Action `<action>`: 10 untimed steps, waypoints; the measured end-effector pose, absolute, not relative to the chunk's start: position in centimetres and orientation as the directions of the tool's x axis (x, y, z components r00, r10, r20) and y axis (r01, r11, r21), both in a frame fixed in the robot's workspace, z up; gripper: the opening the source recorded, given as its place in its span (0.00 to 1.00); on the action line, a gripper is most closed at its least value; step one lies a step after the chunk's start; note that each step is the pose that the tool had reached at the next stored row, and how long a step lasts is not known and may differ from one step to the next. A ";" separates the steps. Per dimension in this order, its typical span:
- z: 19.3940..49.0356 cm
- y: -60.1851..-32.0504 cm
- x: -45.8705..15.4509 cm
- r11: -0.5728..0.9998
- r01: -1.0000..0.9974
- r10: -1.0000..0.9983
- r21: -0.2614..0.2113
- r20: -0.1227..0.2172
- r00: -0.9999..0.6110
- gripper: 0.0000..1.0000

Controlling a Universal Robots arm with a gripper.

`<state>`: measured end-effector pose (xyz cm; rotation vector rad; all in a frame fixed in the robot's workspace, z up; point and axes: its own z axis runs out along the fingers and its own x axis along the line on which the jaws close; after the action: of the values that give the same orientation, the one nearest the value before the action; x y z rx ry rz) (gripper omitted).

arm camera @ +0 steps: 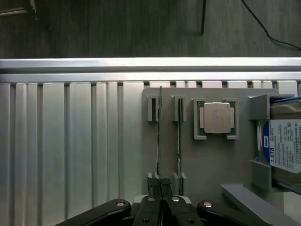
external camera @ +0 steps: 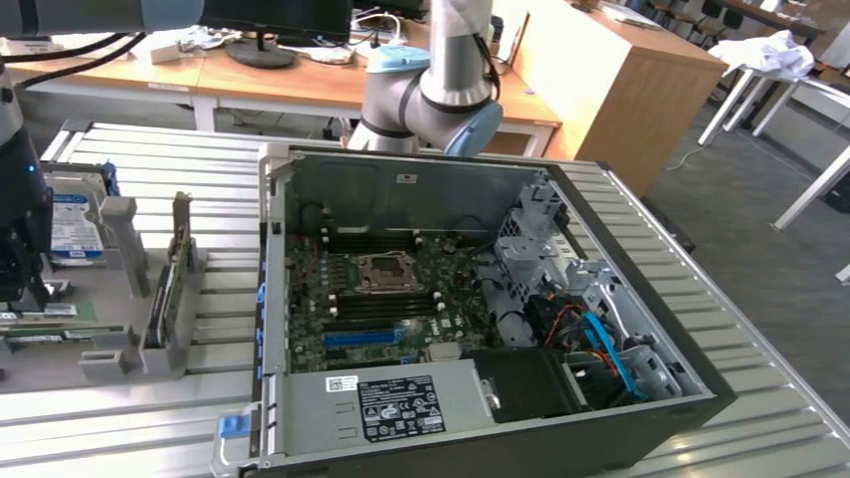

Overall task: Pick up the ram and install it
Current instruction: 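Pick up the ram and move it above insertion slot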

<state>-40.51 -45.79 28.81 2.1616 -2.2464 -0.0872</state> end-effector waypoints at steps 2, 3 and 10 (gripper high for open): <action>29.3 -45.8 -40.5 0.038 -0.998 -0.999 0.057 -0.022 -0.039 0.12; 29.6 -45.8 -40.5 0.038 -0.998 -0.999 0.058 -0.022 -0.039 0.12; 31.3 -45.8 -40.4 0.038 -0.997 -0.999 0.061 -0.022 -0.039 0.12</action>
<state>-40.44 -45.79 31.33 2.1593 -2.2440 -0.0920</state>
